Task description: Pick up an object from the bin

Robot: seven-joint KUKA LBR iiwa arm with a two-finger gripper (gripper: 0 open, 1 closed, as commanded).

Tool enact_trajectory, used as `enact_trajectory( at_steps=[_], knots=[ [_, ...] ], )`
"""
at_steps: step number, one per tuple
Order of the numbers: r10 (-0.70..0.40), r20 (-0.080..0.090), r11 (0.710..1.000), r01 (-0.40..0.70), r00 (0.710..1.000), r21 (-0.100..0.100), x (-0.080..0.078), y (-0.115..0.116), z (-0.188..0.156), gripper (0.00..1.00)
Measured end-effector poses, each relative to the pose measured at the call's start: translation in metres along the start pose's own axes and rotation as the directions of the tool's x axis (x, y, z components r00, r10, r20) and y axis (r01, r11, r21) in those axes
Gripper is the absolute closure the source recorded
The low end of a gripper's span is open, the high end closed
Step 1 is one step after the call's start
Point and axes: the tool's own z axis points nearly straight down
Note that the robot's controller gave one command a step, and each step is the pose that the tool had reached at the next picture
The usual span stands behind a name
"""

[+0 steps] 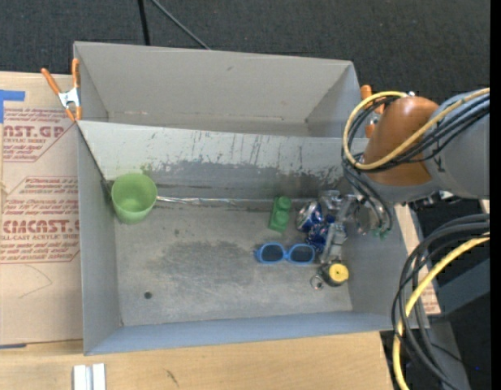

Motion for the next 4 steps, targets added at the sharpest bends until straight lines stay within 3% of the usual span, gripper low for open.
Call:
enact_trajectory(
  at_steps=[1,2,3,4],
  knots=[
    [-0.607,0.008,0.795,0.607,0.795,0.0,0.027,0.01,-0.002,1.0],
    [-0.924,0.004,0.384,0.924,0.384,0.002,0.033,0.024,-0.001,1.0],
    [-0.96,0.009,-0.28,0.96,-0.28,0.001,0.038,0.038,-0.001,1.0],
    [-0.966,0.003,-0.26,0.966,-0.26,0.001,0.046,0.045,-0.085,1.0]
  ],
)
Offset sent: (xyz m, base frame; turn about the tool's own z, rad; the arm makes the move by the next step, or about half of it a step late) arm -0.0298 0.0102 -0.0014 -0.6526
